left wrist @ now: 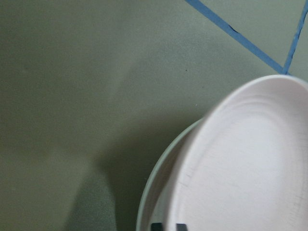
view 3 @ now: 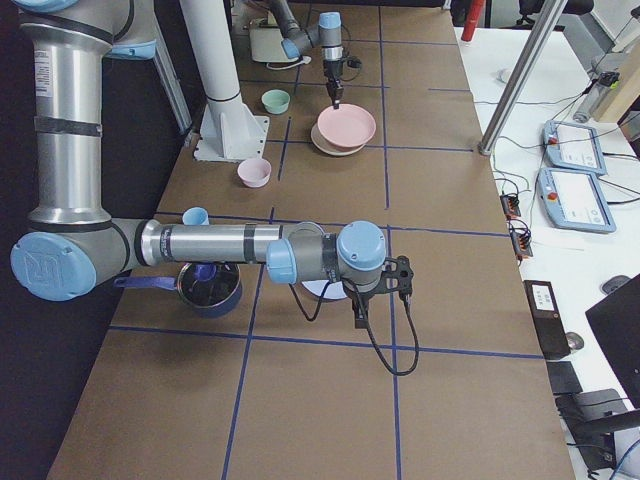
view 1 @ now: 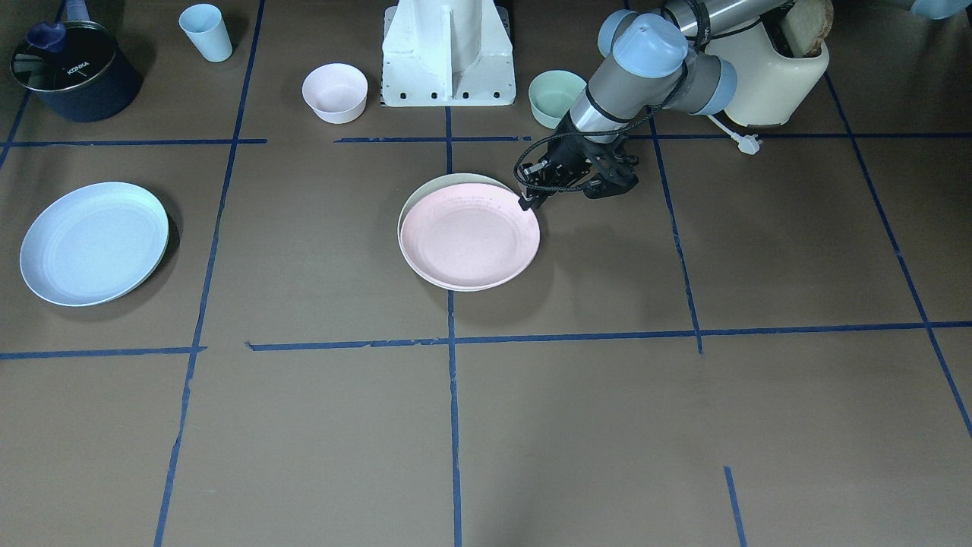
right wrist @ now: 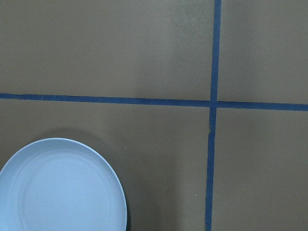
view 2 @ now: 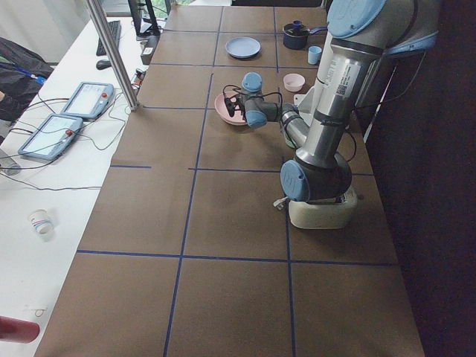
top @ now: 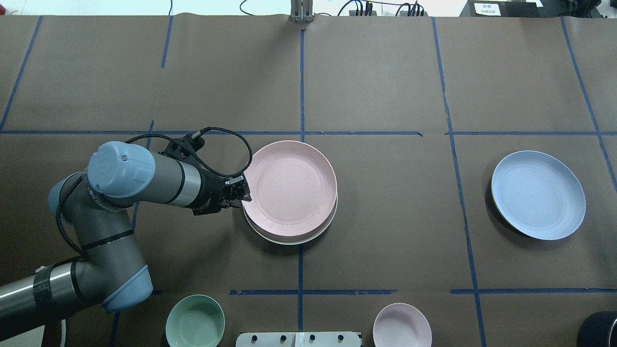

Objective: Stack three plates with pink and blue

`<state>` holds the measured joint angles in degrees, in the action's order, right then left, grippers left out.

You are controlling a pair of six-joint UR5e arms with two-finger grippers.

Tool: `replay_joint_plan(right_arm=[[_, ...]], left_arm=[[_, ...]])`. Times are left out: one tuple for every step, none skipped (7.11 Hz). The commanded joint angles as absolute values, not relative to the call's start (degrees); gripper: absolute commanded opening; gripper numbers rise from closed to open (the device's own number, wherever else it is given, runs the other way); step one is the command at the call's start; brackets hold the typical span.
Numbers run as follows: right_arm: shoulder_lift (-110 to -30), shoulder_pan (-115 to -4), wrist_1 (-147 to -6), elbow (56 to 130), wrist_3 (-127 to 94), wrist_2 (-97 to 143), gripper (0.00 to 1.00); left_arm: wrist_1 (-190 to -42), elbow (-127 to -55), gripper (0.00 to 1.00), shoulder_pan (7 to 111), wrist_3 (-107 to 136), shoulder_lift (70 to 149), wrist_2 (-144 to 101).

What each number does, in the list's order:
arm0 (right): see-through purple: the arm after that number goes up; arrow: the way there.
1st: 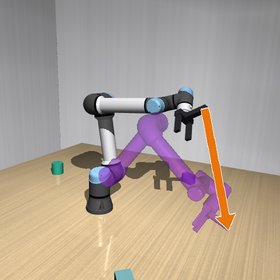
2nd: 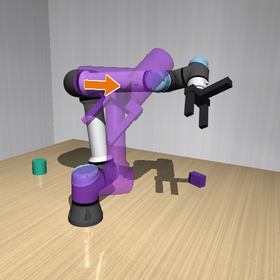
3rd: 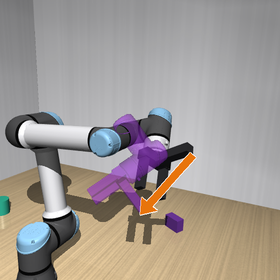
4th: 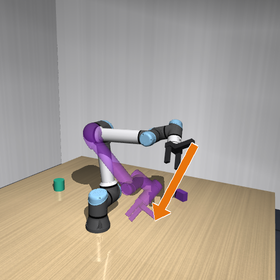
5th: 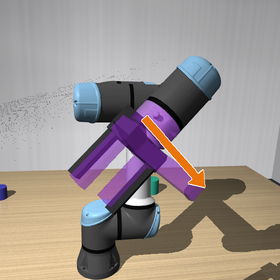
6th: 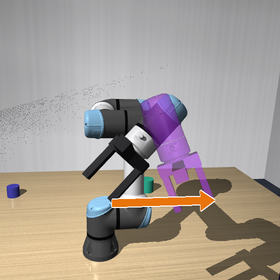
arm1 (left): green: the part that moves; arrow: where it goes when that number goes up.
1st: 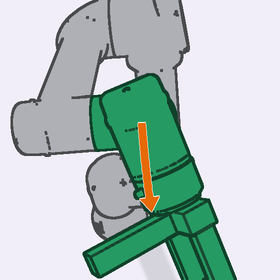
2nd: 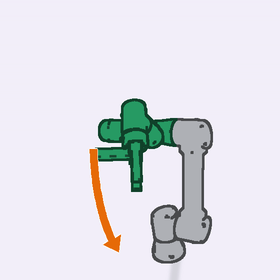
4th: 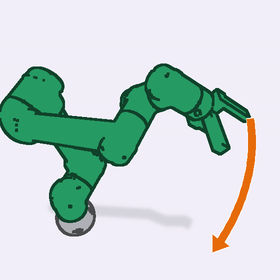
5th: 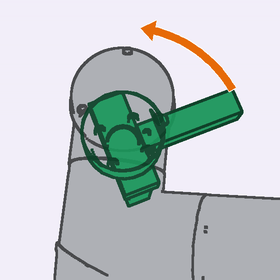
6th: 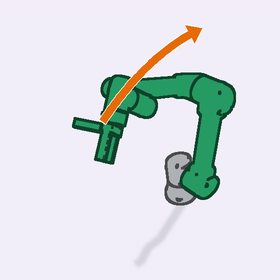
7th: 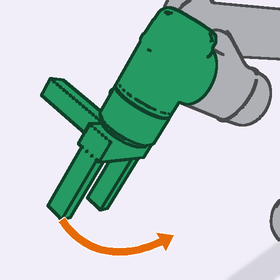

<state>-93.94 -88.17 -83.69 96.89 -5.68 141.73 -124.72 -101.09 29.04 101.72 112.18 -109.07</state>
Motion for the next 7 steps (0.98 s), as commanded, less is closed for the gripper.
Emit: replay_joint_plan(right_arm=[[-95.00, -83.70, -74.87, 96.60, -15.05, 139.76, 1.00], [-96.58, -79.06, -67.23, 96.59, -23.56, 136.96, 1.00], [-97.81, -75.19, -60.71, 96.50, -30.78, 135.37, 1.00], [-98.78, -70.45, -55.08, 95.55, -36.85, 132.65, 1.00], [-99.49, -66.49, -49.36, 93.80, -42.40, 129.41, 1.00], [-100.10, -65.05, -42.78, 88.73, -42.89, 129.03, 1.00], [-99.93, -63.30, -38.36, 86.68, -46.89, 128.85, 1.00]], left_arm=[[-122.54, -104.82, 1.00, 28.92, 101.60, 111.89, -109.07], [-113.99, -109.38, 1.00, 28.83, 101.34, 111.97, -109.33], [-105.29, -113.43, 1.00, 28.92, 98.90, 112.49, -111.51], [-100.94, -117.29, 1.00, 29.70, 94.53, 112.06, -112.14], [-97.33, -120.03, 1.00, 30.66, 91.61, 111.97, -112.24], [-91.73, -123.28, 1.00, 31.46, 88.62, 111.02, -112.24], [-86.88, -126.18, 1.00, 31.90, 84.16, 110.74, -112.24]])
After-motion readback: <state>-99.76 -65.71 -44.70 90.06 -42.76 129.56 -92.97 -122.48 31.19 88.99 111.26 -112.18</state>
